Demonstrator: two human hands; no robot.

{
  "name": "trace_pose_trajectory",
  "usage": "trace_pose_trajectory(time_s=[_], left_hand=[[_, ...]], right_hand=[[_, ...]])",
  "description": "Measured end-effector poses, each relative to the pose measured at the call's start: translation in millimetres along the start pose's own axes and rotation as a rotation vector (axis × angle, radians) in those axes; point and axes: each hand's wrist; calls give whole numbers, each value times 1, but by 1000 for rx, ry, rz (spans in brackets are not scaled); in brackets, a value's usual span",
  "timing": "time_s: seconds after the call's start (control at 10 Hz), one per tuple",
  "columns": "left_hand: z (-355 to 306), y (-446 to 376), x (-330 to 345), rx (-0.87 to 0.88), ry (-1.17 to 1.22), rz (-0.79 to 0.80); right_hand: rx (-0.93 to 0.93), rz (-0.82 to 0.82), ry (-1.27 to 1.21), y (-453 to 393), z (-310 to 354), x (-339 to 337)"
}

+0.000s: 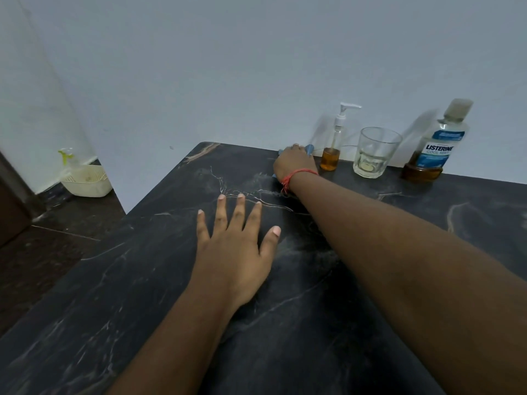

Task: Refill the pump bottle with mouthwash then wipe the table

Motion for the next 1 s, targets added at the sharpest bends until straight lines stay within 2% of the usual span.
trace_pose_trajectory(time_s=[0.1, 0.3, 0.6, 0.7, 0.8, 1.0], left_hand=[[-1, 1, 0, 0, 20, 9], [-1, 0, 1, -5, 38, 21], [-1, 0, 0, 12, -8, 1], [-3, 1, 0, 17, -30, 2], [-3, 1, -1, 23, -38, 22], [-13, 11, -8, 36, -145, 6]], right_hand=[[46, 40, -20, 5, 2, -2], [-58, 87, 71, 13, -7, 5], [-89, 99, 51, 25, -7, 2], [-158, -18, 48, 44, -10, -2], [-197, -51, 43, 77, -17, -2], [-144, -14, -33, 153, -60, -2]])
Point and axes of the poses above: each hand's wrist, its own y-axis away from the middle knuckle, its own x-axis out of the palm, z = x × y, and after that the axes turned 10 degrees about z, right-handed
